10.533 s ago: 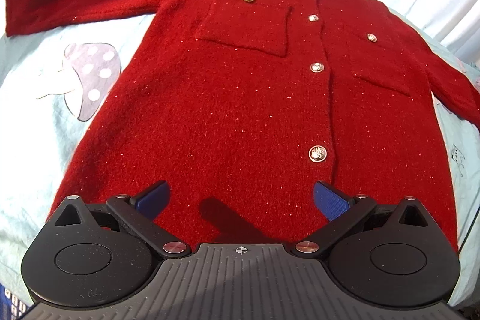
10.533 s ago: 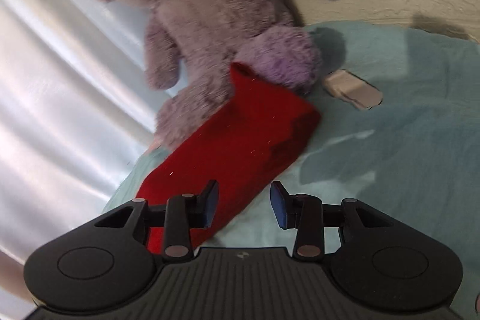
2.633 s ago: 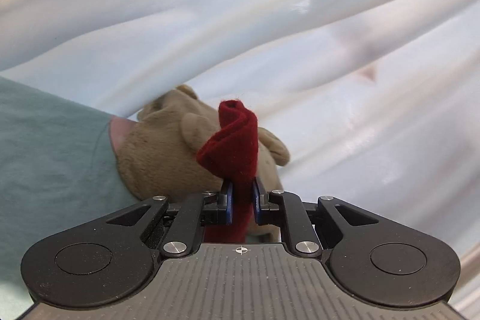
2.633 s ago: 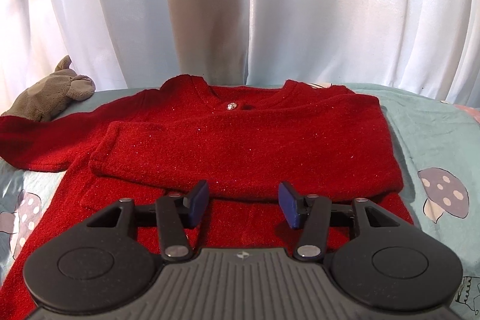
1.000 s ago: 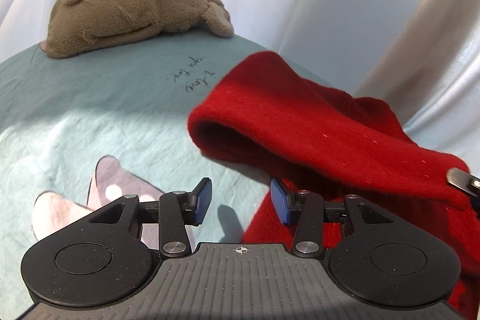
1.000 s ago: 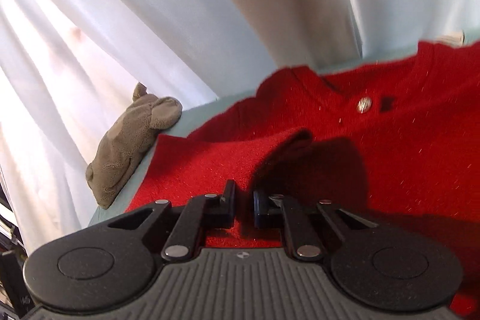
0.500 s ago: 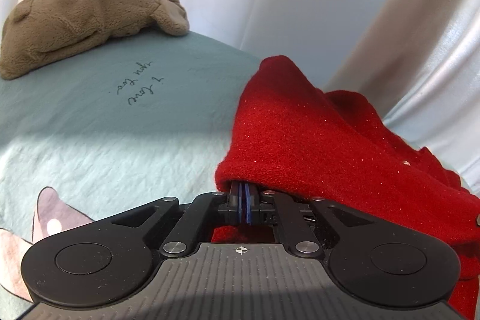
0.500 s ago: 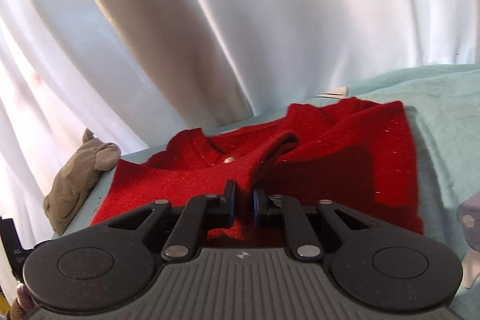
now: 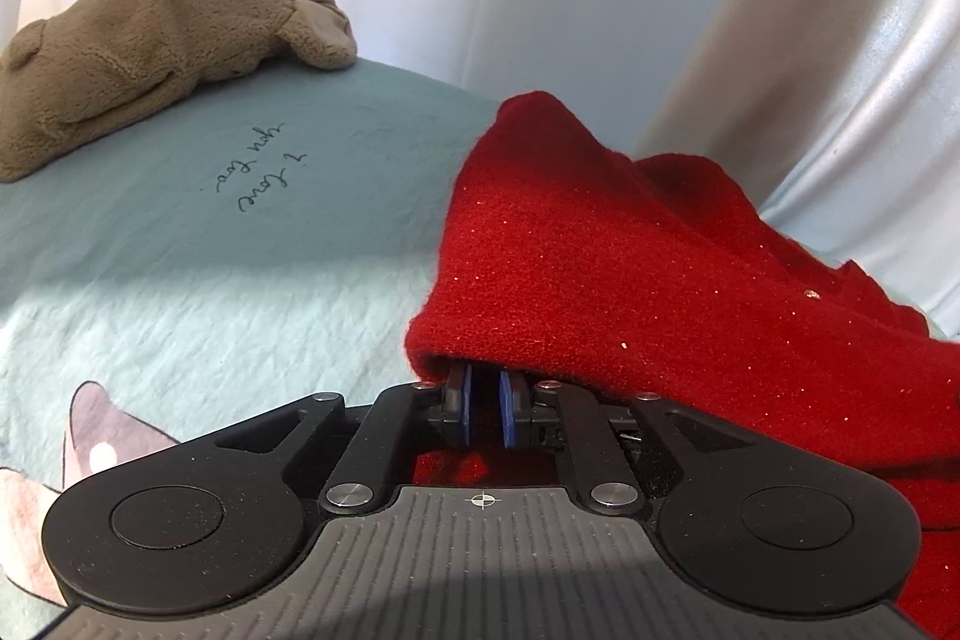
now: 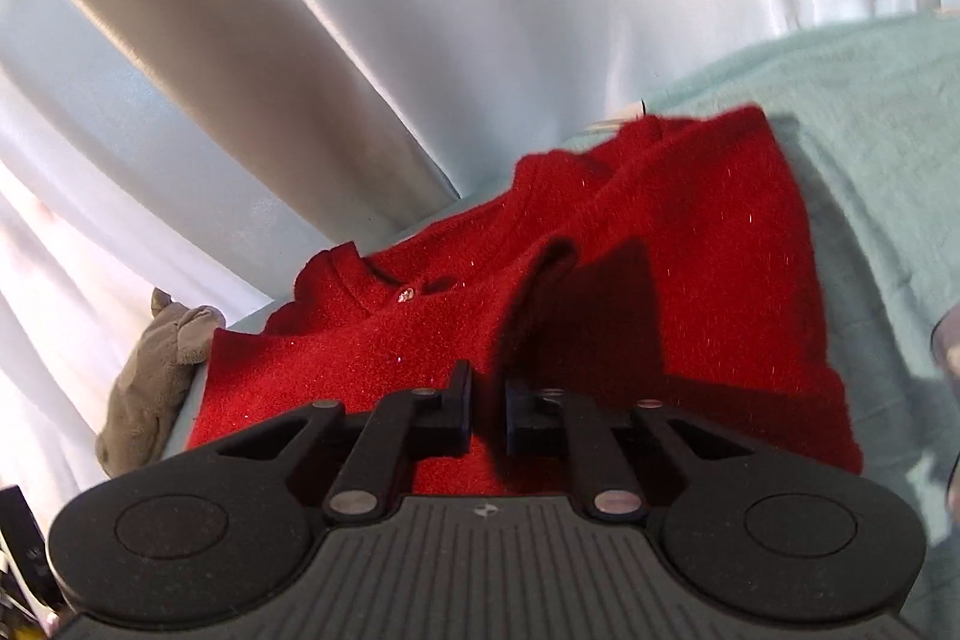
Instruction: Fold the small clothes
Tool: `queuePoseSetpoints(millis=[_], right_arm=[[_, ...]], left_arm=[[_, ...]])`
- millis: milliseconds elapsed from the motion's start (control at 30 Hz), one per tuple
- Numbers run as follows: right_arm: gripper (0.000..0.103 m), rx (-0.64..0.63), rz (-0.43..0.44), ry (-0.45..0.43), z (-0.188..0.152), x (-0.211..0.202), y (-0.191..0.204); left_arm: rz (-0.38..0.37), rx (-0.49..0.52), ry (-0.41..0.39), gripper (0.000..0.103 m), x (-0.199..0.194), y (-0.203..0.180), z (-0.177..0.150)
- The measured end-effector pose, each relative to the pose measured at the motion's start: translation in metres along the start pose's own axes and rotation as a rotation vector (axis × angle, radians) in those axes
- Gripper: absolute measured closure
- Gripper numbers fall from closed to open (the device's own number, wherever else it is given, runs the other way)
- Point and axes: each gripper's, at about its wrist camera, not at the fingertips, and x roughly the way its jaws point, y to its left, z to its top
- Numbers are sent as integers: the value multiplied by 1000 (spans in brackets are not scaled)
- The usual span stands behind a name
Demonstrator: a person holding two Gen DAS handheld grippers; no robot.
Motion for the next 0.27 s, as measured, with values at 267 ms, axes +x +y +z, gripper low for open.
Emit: queuePoseSetpoints(millis=[267], right_arm=[[94,-176,-70,-130,17,-40,21]], left_arm=[[-22,-3,-6,88,-6,-2,0]])
